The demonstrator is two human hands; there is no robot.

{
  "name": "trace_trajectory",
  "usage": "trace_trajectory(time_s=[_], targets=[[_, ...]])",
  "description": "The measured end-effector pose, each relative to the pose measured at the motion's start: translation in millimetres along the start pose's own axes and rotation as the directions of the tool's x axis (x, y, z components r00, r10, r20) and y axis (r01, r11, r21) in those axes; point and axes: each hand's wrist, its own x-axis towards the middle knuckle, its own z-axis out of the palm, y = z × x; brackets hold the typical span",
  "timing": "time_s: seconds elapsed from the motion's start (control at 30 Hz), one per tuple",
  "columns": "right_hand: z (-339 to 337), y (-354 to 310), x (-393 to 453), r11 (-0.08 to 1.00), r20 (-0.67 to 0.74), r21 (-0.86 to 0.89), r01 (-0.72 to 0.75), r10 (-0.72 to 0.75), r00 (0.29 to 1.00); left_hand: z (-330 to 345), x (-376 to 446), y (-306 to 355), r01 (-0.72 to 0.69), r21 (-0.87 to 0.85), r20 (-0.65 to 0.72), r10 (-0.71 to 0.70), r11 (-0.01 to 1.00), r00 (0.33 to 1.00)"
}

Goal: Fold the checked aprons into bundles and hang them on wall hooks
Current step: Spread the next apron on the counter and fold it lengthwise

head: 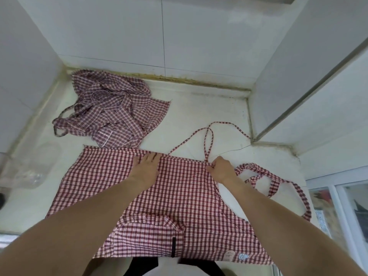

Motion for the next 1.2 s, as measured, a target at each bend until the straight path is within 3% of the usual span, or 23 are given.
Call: trace_trajectory(time_s=[0.13,0.23,0.4,0.53,0.63,0.8,0.97,1.13,1.2], targets=[[-11.9,-6.5,1.8,0.994,0.179,-0.094,0.062,-0.044,0.983,-12.3,13.9,-16.1,0.0,0.021,-0.06,0.002,1.0,0.998],[-22.5,-7.8,2.5,0.995,0.229,-0.015,0.097,-0.091,0.969,-19.3,25.9,-25.3,-0.034,0.031,-0.055,0.035,0.999,0.998],[-23.7,-6.9,3.4,0.99,0.198,0.126,0.066,-0.09,0.976,-26.4,40.6,-35.4,-0.07,-0.084,-0.046,0.067,0.994,0.997],[-11.6,-1.7,5.7,0.967,0.116,0.254,0.003,-0.034,0.993,-30.1,50.3,-42.3,-0.014,-0.214,0.026,0.02,0.977,0.999],[-6.8,-2.9,8.8,0.966,0.065,0.257,-0.006,-0.011,0.998,-30.1,54.3,-46.9,0.016,-0.258,0.028,-0.009,0.966,1.0],[-11.8,-11.3,18.3,0.988,0.105,0.134,-0.082,0.068,0.992,-30.3,61.4,-47.2,0.025,-0.192,0.096,-0.007,0.981,0.995],[-17.8,-7.2,21.2,0.993,0.155,0.112,-0.028,0.01,0.988,-35.3,59.7,-56.4,0.015,-0.198,0.184,0.023,0.98,0.983],[-14.8,-4.1,24.7,0.997,0.175,0.08,-0.002,-0.012,0.984,-53.0,58.1,-69.1,-0.029,0.073,0.34,0.002,0.997,0.941],[-14.0,-7.8,26.7,0.999,0.155,0.038,-0.005,-0.001,0.988,-58.7,59.0,-74.5,-0.012,0.147,0.337,-0.039,0.989,0.941]])
